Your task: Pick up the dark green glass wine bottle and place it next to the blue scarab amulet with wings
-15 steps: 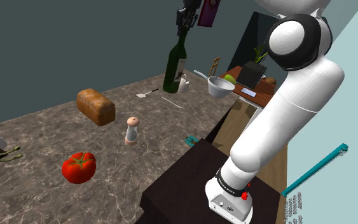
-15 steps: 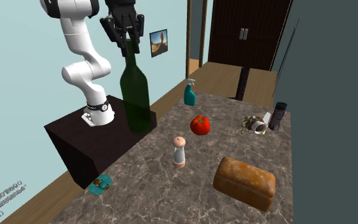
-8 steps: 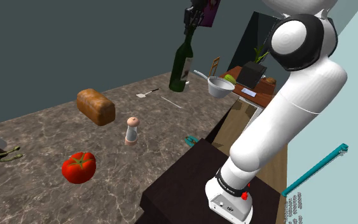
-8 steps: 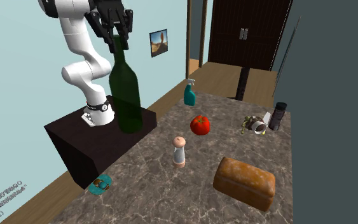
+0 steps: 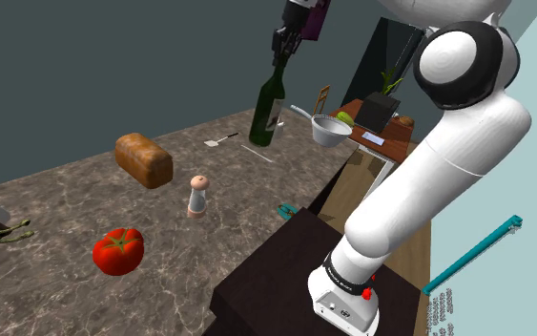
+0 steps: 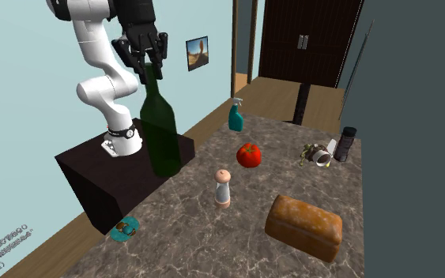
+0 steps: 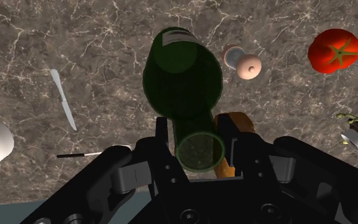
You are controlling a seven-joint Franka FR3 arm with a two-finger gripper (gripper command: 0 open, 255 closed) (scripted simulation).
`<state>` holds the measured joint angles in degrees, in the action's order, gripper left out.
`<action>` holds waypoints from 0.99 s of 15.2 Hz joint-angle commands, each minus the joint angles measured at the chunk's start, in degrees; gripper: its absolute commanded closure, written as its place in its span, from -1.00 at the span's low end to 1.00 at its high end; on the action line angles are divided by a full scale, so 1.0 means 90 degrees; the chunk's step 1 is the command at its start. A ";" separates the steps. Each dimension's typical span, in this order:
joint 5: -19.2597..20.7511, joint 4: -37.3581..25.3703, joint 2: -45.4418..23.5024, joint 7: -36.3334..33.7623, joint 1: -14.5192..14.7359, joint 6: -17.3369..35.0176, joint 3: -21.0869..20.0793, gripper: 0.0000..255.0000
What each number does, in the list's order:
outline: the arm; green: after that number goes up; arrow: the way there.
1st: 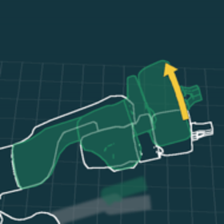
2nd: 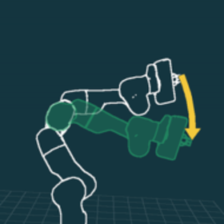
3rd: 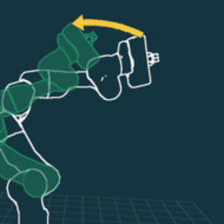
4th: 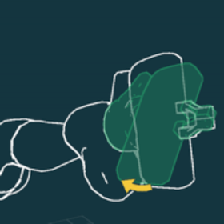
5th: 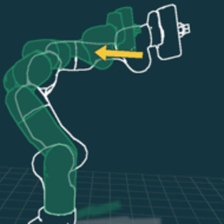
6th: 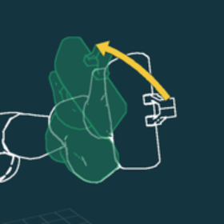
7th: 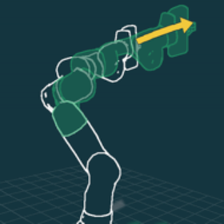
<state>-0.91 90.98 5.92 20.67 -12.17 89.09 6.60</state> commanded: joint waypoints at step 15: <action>0.0033 0.1747 0.0315 0.0008 -0.0002 0.1441 -0.0009 1.00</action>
<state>-0.63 105.85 8.59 20.75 -12.20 101.32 6.54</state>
